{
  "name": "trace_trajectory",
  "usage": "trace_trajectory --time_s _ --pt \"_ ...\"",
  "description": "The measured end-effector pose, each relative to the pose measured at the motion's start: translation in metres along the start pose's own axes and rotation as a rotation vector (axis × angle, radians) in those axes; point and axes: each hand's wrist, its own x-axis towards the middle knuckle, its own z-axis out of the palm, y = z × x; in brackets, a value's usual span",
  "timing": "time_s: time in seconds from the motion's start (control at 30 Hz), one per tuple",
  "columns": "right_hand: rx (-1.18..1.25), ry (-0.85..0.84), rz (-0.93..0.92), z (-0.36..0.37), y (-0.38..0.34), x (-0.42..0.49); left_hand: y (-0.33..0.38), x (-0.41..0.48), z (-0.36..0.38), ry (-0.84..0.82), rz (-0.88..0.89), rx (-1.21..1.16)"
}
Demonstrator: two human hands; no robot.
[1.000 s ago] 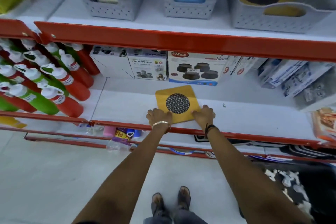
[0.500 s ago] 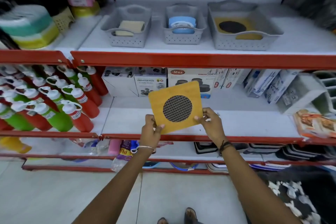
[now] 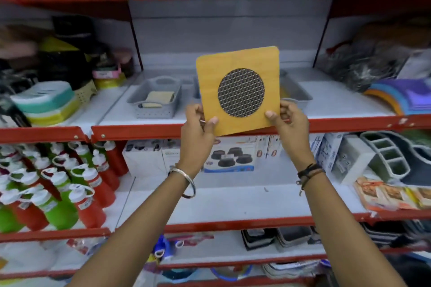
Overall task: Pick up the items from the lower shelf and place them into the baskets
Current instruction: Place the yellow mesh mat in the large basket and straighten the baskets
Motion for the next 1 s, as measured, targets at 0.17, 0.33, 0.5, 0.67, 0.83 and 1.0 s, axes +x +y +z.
trace_trajectory --time_s 0.17,0.33,0.5,0.67,0.83,1.0 --pt "-0.083 0.135 0.009 -0.034 0.010 0.061 0.023 0.070 0.061 -0.134 -0.107 0.060" --pt "-0.267 0.154 0.084 -0.061 0.037 0.118 0.020 0.124 0.120 -0.233 -0.269 0.153" --pt "-0.470 0.111 0.022 -0.073 0.060 0.154 0.014 0.142 0.147 -0.284 -0.280 0.241" --pt "-0.693 -0.116 0.049 -0.074 0.077 0.173 0.009 0.153 0.161 -0.497 -0.219 0.529" --pt "-1.150 -0.274 0.056 -0.062 0.072 0.185 0.009 0.166 0.167 -0.775 -0.154 0.800" --pt "-1.171 -0.633 0.028 -0.051 0.080 0.197 0.001 0.174 0.172 -0.919 -0.070 0.962"
